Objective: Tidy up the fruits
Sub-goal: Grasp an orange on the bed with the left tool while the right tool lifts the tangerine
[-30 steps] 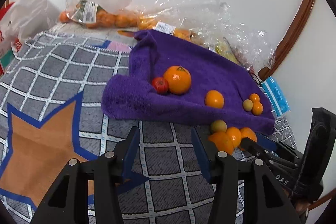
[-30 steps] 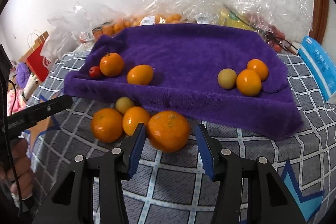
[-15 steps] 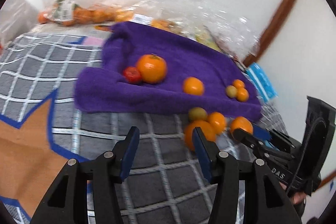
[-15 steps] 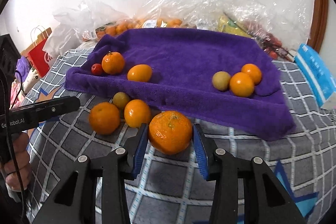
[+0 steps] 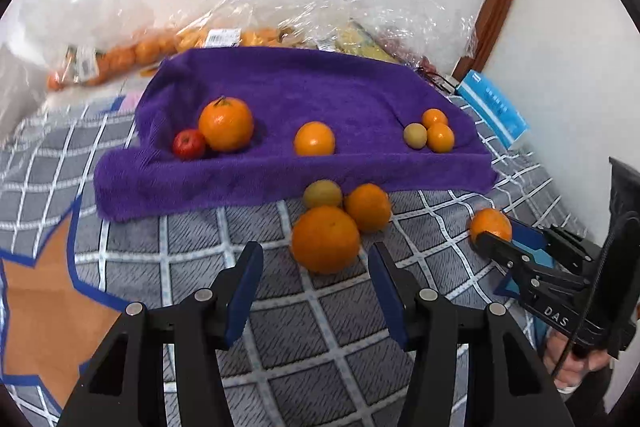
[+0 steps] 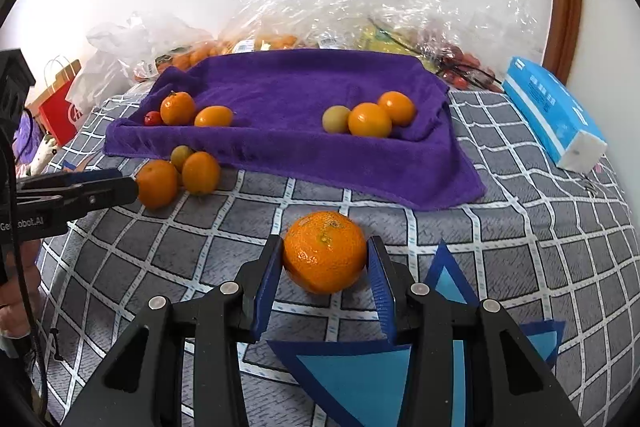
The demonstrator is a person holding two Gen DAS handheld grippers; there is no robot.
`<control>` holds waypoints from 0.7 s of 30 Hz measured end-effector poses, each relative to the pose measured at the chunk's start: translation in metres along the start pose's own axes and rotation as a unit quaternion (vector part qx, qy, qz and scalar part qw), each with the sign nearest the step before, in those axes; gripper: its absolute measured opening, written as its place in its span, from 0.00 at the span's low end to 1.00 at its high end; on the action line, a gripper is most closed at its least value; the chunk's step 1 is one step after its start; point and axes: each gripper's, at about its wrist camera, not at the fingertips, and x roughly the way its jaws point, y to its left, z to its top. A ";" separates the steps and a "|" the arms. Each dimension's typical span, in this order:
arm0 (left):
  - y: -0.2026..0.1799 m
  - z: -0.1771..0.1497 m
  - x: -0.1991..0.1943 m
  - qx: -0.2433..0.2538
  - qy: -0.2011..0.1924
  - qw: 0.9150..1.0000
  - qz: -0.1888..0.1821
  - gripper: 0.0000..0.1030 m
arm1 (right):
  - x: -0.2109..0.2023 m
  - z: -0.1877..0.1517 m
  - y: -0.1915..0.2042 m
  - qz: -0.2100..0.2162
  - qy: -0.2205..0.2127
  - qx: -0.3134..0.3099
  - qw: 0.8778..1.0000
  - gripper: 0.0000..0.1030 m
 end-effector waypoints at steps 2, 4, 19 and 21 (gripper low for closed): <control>-0.008 0.003 0.006 0.011 0.006 1.000 0.011 0.51 | 0.001 0.001 0.002 0.007 -0.002 -0.003 1.000 0.41; -0.012 0.005 0.014 0.019 0.012 0.999 0.024 0.51 | 0.005 0.001 0.004 0.012 0.006 -0.007 1.000 0.41; 0.001 -0.009 0.017 -0.027 -0.018 0.999 -0.015 0.37 | 0.015 -0.001 0.010 0.018 0.030 -0.023 0.999 0.41; 0.005 -0.010 0.012 -0.038 -0.031 0.998 -0.026 0.37 | 0.011 -0.002 0.018 0.026 0.023 -0.047 0.998 0.41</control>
